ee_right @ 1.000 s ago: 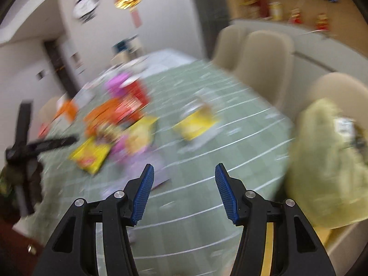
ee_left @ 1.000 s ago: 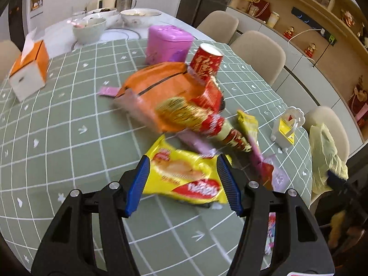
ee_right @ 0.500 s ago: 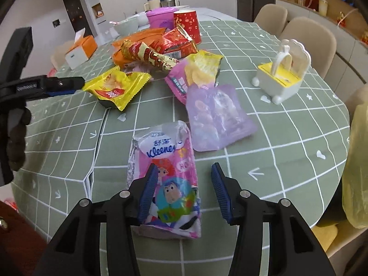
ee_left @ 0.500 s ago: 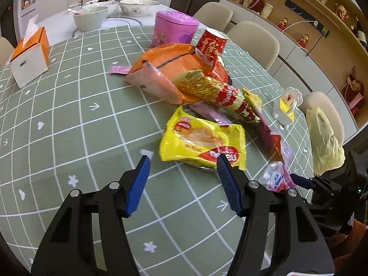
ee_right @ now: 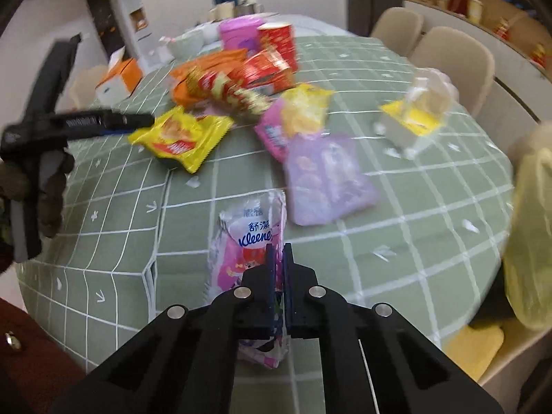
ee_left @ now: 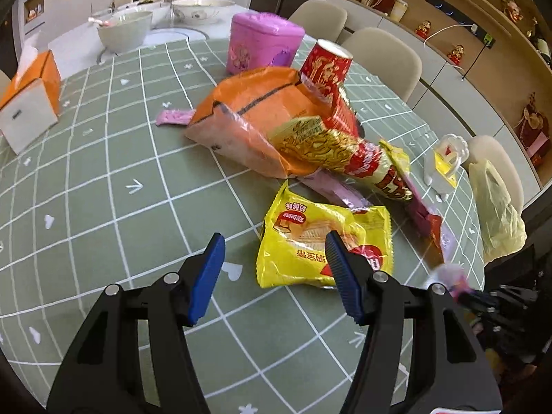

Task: Collect trash
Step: 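Grasp the pink tissue pack with the right tool while the left tool grasps the yellow snack bag, then carry the tissue pack and yellow bag over the bin and open both tools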

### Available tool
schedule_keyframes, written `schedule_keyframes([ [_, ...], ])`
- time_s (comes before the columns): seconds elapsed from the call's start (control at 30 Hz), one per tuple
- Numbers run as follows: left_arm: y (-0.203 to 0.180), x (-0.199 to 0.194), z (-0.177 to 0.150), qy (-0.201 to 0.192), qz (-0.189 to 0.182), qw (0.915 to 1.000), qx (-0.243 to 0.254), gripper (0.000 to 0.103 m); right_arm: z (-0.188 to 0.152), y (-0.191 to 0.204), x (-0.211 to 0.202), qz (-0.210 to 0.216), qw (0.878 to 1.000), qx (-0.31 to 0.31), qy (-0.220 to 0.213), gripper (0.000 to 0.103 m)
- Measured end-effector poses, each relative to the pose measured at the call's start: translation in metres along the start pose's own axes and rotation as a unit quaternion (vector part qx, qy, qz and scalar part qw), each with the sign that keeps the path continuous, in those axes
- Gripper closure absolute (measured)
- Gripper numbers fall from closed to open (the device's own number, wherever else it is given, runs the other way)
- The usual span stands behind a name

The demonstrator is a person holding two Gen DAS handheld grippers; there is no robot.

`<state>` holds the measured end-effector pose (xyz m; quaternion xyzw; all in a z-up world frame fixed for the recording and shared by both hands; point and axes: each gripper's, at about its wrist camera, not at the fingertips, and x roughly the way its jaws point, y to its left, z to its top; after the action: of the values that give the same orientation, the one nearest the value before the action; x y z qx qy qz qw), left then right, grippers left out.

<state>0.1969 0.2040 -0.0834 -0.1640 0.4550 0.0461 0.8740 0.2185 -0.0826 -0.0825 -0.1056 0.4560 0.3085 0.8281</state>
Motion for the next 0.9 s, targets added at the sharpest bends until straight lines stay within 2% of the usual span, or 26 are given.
schedule_keyframes([
  [0.07, -0.003, 0.006, -0.001, 0.01, -0.015, 0.9998, -0.007, 0.046, -0.003, -0.011, -0.011, -0.015, 1.0, 0.019, -0.008, 0.097],
  [0.23, -0.025, 0.013, -0.009, 0.05, -0.08, 0.9955, 0.0, 0.046, -0.007, -0.045, -0.025, -0.043, 0.996, 0.072, -0.015, 0.097],
  [0.3, -0.033, 0.012, -0.012, 0.052, -0.094, 0.9942, 0.005, 0.047, -0.008, -0.051, -0.027, -0.049, 0.995, 0.081, -0.019, 0.097],
  [0.5, -0.029, 0.018, -0.008, 0.047, -0.076, 0.9957, -0.023, 0.05, -0.011, -0.055, -0.038, -0.055, 0.993, 0.091, -0.041, 0.097],
  [0.57, -0.026, 0.022, -0.006, 0.048, -0.071, 0.9957, -0.035, 0.058, -0.011, -0.055, -0.04, -0.053, 0.994, 0.09, -0.044, 0.097],
  [0.67, -0.03, 0.023, -0.004, 0.042, -0.051, 0.9975, -0.026, 0.087, -0.009, -0.055, -0.043, -0.049, 0.994, 0.087, -0.047, 0.097],
  [0.9, -0.063, -0.015, 0.013, -0.003, -0.077, 0.9969, 0.015, 0.095, 0.004, -0.068, -0.065, -0.051, 0.991, 0.087, -0.085, 0.097],
])
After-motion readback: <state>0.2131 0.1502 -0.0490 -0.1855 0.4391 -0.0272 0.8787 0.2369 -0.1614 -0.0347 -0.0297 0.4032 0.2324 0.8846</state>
